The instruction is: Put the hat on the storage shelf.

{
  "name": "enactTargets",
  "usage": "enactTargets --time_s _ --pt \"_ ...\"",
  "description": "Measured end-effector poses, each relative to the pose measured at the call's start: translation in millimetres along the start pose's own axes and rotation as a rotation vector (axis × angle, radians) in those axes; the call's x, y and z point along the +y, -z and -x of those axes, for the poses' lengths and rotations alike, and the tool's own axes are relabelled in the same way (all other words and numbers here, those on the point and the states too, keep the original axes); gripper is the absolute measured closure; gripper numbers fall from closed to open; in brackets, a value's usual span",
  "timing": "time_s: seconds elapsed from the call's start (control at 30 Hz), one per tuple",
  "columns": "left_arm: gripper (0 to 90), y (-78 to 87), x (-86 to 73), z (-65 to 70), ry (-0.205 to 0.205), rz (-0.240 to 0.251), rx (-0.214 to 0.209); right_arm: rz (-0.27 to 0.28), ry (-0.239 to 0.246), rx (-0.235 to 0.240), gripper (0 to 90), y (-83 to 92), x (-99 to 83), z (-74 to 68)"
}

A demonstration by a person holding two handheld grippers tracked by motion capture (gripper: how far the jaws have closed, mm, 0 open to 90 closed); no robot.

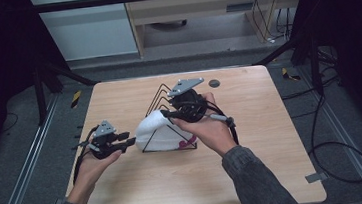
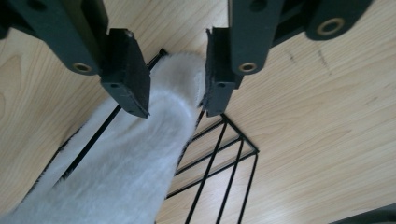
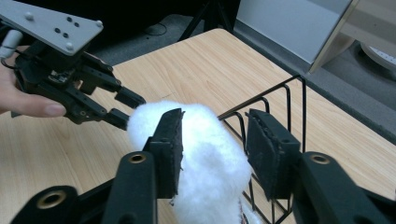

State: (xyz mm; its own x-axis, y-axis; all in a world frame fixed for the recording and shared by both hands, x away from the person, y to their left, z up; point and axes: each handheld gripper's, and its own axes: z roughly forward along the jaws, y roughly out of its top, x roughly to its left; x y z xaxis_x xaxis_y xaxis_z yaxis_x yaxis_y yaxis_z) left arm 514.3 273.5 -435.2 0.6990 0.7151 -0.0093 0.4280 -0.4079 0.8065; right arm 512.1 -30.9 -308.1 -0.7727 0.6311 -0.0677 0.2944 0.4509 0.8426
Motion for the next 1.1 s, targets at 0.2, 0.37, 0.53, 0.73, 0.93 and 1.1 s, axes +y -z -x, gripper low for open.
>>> enactTargets --time_s 0.2,0.37,0.53,0.73,0.93,1.1 --pt "37.6 6.4 -6.2 4.0 0.007 -0.003 0.059 0.002 -0.012 -0.011 46.5 2.1 -1.8 -0.4" --pt "16.3 8.2 -13.5 8.3 0.019 -0.012 0.072 0.001 -0.015 -0.026 37.1 4.7 -4.8 -1.8" --pt "7.5 7.3 -22.0 10.1 0.008 -0.046 0.077 0.001 -0.030 -0.044 25.2 11.5 -8.0 -0.4" --pt "7.4 4.5 -33.0 10.8 0.005 -0.075 0.101 0.015 -0.051 -0.074 14.2 21.5 -11.9 3.6" --pt "7.4 3.7 -46.0 4.6 0.044 -0.086 0.134 0.028 -0.046 -0.081 10.2 31.2 -19.7 6.7" --pt "7.2 3.8 -53.8 -0.5 0.074 -0.081 0.150 0.024 -0.042 -0.084 8.1 39.2 -28.7 10.1"
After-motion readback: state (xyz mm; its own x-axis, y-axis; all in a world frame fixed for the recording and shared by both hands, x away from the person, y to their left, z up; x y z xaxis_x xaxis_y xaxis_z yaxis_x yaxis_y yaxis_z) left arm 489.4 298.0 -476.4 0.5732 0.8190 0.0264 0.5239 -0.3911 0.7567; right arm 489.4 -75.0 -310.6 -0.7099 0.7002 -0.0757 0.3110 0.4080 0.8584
